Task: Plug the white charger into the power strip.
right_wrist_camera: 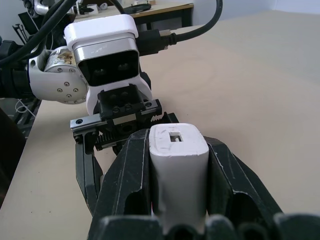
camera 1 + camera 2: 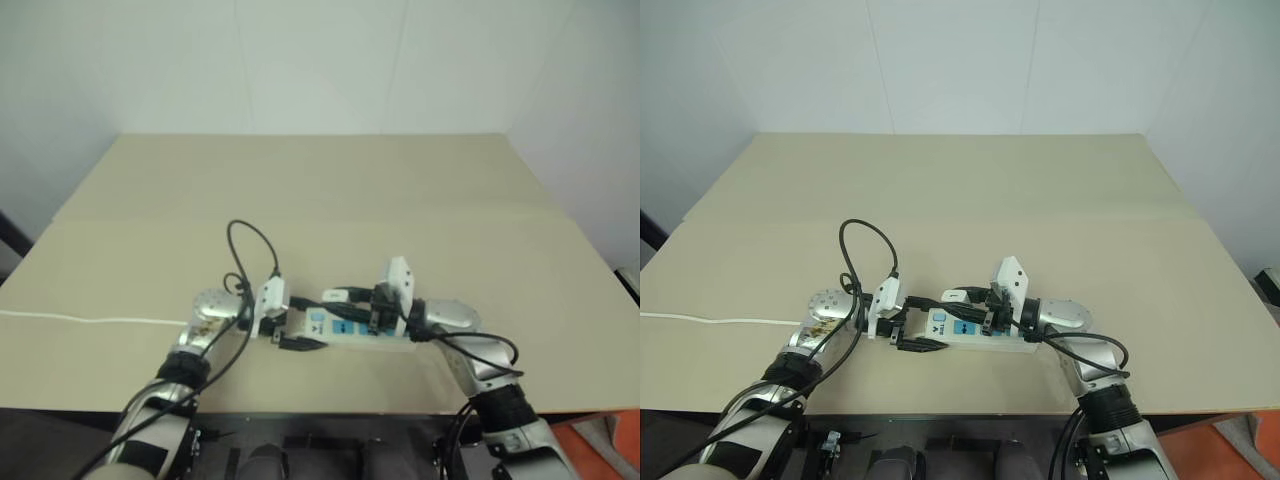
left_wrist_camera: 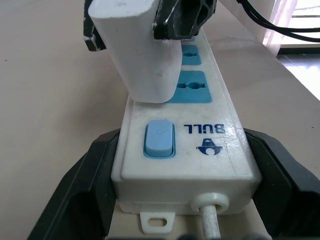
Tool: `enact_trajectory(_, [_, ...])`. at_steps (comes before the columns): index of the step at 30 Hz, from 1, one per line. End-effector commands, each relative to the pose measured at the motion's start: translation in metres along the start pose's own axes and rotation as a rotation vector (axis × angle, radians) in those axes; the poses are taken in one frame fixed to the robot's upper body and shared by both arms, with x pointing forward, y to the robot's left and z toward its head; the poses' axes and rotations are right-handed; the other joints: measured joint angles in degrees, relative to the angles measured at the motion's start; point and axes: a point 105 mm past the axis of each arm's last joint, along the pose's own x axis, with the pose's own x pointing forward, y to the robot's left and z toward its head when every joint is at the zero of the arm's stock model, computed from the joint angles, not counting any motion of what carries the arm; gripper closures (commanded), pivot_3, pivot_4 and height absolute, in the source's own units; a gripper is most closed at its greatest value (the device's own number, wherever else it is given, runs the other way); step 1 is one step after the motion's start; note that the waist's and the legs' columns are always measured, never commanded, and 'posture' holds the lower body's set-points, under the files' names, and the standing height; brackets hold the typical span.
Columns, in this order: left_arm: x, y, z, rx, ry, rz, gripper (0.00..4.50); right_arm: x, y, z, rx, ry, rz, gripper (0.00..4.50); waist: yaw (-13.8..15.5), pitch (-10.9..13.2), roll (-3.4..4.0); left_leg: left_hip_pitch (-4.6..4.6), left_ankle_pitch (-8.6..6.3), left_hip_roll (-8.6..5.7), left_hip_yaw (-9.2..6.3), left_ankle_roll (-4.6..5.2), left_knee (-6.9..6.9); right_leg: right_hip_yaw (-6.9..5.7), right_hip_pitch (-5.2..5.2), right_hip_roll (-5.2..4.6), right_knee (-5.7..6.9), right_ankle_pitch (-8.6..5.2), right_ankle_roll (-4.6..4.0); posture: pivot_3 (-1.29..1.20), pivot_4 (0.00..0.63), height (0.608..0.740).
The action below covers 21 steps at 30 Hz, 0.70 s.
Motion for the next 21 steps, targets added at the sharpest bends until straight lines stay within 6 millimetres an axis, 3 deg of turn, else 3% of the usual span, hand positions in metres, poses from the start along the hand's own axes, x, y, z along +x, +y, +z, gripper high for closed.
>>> enact_trajectory(1, [-0.003,-0.003,-0.008,-0.005,0.053,-0.019,1.23,-0.006,-0.001,-0.008,-0.009,0.038,-0.005,3.32,-0.15,0.0,0.0,0.0,0.0,0.0,0.0,0.0,0.0,0.0,0.0,0.0,0.0,0.0,0.0,0.0,0.15,0.74])
enact_trajectory(12, [-0.008,-0.001,-0.007,0.0,0.067,-0.01,1.23,-0.05,-0.017,-0.047,0.025,0.201,-0.077,3.32,0.4,-0.01,-0.02,-0.01,0.0,0.0,0.0,0.0,-0.02,-0.01,0.05,-0.01,-0.08,-0.01,0.01,0.0,0.15,0.74])
enact_trajectory(21, [-0.012,0.002,-0.005,0.012,0.078,-0.005,1.23,-0.056,-0.024,-0.052,0.018,0.25,-0.051,3.32,0.35,-0.07,-0.11,0.1,0.0,0.0,0.0,0.0,-0.02,0.0,0.12,-0.01,-0.06,0.0,0.01,0.0,0.15,0.74])
